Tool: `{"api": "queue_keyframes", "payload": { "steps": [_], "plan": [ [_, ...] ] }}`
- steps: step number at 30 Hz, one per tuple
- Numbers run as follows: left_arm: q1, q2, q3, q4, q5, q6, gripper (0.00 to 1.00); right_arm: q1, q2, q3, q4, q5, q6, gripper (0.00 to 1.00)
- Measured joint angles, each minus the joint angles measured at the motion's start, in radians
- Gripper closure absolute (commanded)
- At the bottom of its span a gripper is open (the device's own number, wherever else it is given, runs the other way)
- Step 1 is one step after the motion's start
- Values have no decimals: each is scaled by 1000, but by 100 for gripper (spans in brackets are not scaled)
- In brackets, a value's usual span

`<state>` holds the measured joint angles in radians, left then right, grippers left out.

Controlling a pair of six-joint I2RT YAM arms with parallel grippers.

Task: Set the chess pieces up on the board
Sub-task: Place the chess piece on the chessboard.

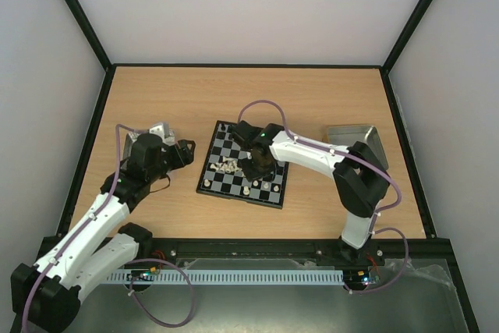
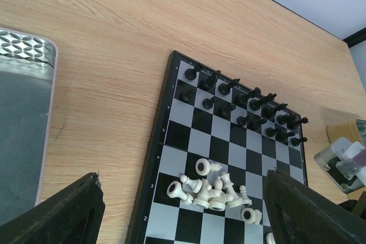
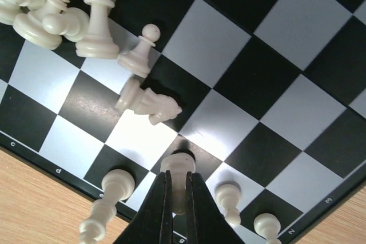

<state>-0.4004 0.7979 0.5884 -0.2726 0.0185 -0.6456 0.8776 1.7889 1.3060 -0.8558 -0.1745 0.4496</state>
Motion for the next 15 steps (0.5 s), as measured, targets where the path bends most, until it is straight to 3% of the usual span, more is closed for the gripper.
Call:
{"api": "queue_keyframes", "payload": {
  "steps": [15],
  "plan": [
    [25,-23,-18,2,15,19,21,19,100,77,-31,-67,-25,97]
  ]
}}
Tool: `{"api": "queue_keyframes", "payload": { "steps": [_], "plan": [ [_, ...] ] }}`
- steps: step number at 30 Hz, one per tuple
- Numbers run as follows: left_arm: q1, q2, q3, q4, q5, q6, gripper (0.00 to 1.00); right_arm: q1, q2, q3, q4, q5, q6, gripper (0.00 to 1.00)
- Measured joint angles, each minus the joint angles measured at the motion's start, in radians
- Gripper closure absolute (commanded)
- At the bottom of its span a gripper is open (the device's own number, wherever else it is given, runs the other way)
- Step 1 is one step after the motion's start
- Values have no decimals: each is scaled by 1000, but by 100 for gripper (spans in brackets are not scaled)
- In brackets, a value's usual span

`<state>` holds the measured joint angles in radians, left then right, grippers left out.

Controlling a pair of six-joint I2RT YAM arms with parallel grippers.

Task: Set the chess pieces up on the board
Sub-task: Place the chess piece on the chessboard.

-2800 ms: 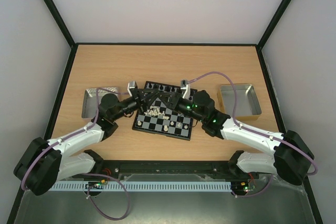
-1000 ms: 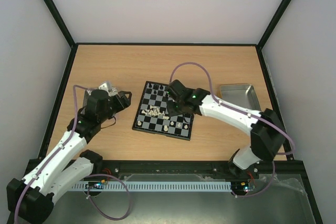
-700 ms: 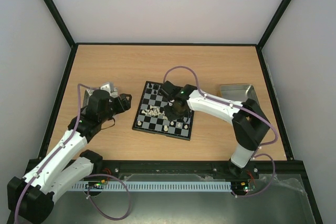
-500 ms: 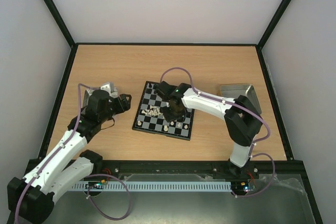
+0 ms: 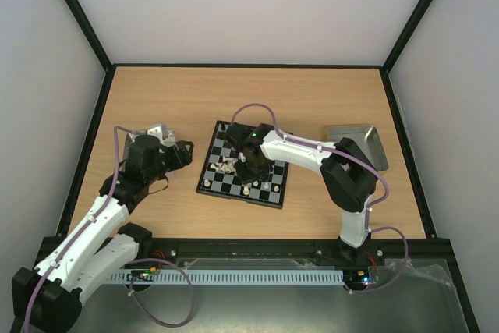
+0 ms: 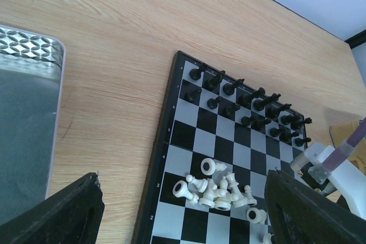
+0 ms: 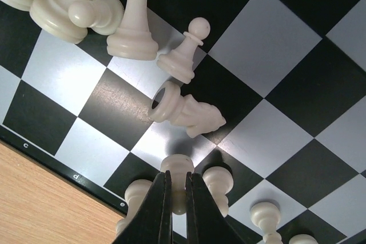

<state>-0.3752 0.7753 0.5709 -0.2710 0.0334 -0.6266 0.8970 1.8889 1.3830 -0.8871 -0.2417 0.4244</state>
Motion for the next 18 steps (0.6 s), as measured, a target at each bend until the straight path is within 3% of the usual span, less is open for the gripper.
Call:
{"api": "queue_keyframes", "payload": {
  "steps": [18],
  "plan": [
    [27,0,-16,4,11,0,21,2,19,0,1,-5,-2,85]
  ]
}}
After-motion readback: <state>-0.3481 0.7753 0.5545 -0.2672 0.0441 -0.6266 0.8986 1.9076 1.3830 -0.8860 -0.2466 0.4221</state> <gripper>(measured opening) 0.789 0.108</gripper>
